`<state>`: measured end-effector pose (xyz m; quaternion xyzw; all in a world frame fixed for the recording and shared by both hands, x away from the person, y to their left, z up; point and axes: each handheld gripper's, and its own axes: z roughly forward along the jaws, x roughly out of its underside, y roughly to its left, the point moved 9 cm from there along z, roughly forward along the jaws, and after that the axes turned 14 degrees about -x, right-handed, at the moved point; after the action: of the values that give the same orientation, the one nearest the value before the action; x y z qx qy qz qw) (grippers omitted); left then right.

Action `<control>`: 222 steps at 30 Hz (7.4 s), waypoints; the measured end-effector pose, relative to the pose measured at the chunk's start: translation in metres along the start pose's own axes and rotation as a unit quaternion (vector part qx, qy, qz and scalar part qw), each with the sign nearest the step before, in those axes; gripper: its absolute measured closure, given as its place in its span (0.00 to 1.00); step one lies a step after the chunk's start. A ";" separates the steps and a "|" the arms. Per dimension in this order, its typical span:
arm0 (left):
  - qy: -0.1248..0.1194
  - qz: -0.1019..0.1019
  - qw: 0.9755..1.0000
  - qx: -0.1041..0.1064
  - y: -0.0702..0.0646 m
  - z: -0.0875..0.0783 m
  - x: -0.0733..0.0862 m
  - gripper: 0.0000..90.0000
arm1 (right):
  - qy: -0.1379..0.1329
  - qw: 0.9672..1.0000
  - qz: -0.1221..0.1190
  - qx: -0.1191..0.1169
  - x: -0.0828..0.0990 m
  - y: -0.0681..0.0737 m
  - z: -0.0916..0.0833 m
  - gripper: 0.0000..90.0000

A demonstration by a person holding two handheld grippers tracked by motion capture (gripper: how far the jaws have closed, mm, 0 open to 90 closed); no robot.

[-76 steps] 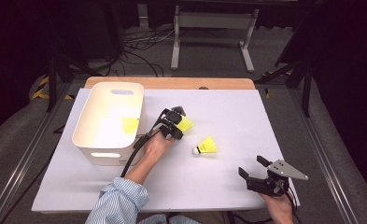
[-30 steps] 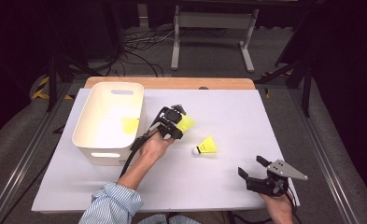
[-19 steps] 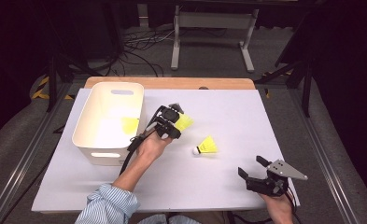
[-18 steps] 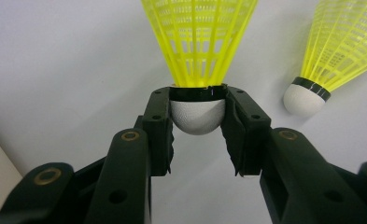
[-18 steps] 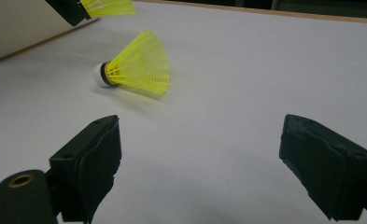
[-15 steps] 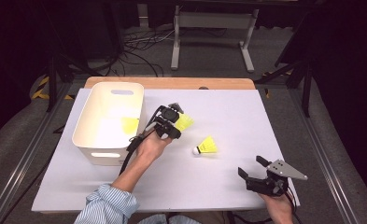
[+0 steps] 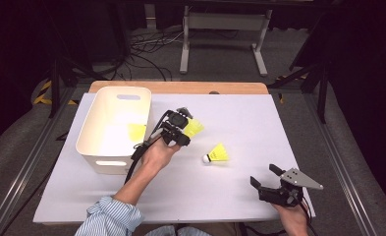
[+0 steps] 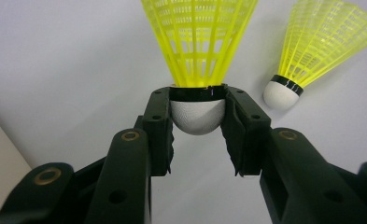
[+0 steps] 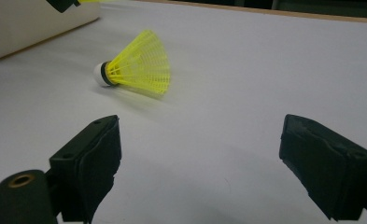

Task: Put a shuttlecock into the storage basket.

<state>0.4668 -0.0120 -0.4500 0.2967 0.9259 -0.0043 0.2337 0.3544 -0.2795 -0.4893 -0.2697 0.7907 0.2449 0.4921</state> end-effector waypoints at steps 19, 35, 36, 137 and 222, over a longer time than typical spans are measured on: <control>-0.005 0.005 1.000 -0.016 0.003 -0.018 -0.002 0.72 | 0.000 1.000 0.000 0.001 0.000 0.000 0.000 0.15; -0.008 0.002 1.000 -0.010 0.010 -0.032 -0.005 0.72 | 0.000 1.000 0.001 0.001 0.000 0.000 0.000 0.15; -0.009 0.005 1.000 -0.013 0.012 -0.033 -0.005 0.72 | 0.000 1.000 0.001 0.000 0.000 0.000 0.000 0.15; -0.018 -0.029 0.999 -0.013 0.066 -0.077 0.001 0.72 | 0.002 1.000 0.004 0.000 0.001 0.000 0.001 0.15; -0.025 -0.107 0.993 -0.037 0.131 -0.093 0.031 0.72 | 0.003 1.000 0.004 0.000 0.001 0.000 0.001 0.15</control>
<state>0.4764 0.1268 -0.3635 0.1874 0.9457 -0.0026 0.2655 0.3546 -0.2795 -0.4906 -0.2673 0.7933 0.2460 0.4886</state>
